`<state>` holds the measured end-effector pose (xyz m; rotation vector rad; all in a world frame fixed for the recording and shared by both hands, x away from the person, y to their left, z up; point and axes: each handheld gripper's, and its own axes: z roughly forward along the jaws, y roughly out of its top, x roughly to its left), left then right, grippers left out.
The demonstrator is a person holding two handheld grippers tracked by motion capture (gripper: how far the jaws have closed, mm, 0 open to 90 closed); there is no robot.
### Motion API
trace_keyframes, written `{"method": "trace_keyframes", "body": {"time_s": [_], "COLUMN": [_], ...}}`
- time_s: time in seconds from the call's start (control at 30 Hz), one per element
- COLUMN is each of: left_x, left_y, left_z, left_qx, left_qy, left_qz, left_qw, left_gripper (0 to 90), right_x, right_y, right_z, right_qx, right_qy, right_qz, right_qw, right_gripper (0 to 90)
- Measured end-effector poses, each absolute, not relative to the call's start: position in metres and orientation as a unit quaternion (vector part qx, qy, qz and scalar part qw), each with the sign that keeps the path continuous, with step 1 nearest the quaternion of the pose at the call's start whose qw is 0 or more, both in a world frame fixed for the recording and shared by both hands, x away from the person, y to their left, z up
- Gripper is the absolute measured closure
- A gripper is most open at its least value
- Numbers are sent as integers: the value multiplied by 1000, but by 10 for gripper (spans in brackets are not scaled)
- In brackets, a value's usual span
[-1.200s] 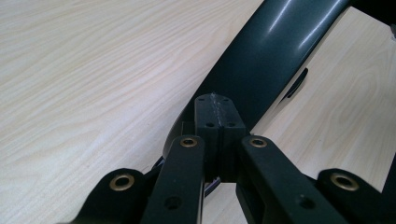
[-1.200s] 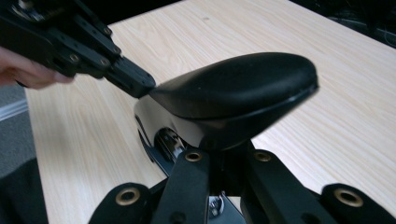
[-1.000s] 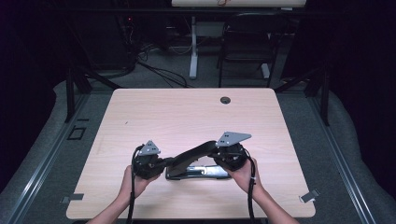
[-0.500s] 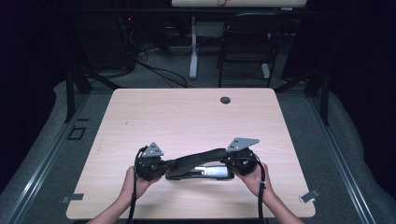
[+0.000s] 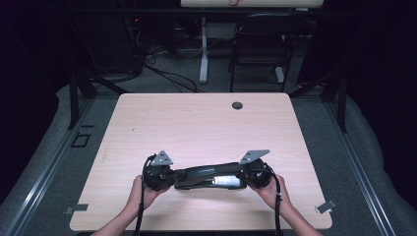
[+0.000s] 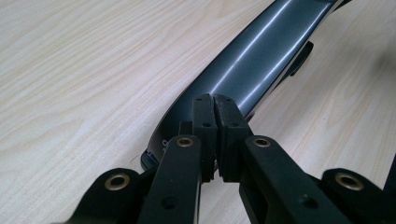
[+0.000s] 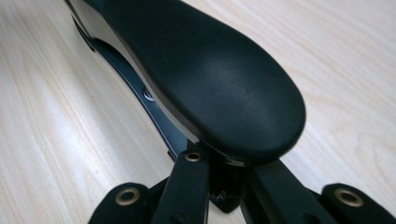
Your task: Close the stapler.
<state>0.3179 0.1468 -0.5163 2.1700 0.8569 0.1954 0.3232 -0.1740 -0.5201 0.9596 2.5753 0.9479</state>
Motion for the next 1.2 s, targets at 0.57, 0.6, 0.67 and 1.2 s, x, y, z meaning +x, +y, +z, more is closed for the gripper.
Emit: {"method": "trace_keyframes", "body": {"time_s": [0.57, 0.6, 0.67, 1.2], "left_x": [327, 328, 330, 337], "left_y": [164, 168, 176, 199], "left_z": [-509, -508, -504, -500], "left_qx": [832, 831, 820, 791], "left_qy": [378, 379, 390, 429], "left_qz": [81, 88, 94, 103], "left_qw": [397, 398, 407, 424], "left_gripper": [370, 334, 278, 150], "right_x": [323, 324, 323, 307], "right_y": [-182, -185, -188, -180], "right_z": [-523, -519, -509, -477], "right_qx": [355, 360, 368, 337], "right_qy": [885, 881, 872, 862], "right_qz": [264, 267, 275, 323], "right_qw": [146, 150, 169, 199], "right_gripper": [900, 900, 900, 898]}}
